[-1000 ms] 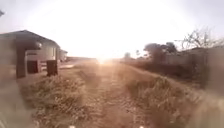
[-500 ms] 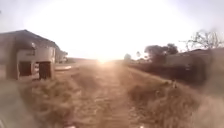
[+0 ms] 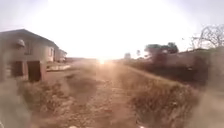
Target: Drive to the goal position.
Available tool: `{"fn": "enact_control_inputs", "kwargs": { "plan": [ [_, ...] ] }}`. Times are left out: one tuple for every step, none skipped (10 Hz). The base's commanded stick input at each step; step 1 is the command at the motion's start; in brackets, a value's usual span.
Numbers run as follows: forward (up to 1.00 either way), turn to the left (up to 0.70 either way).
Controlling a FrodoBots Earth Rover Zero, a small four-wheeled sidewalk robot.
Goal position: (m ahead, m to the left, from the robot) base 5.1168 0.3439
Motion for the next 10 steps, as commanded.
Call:
{"fn": "enact_control_inputs", "kwargs": {
  "plan": [
    [0.7, 0.0],
    [0.7, 0.0],
    [0.7, 0.0],
    [0.7, 0.0],
    [0.7, 0.0],
    [0.7, 0.0],
    [0.7, 0.0],
    [0.7, 0.0],
    [0.7, 0.0],
    [0.7, 0.0]
  ]
}}
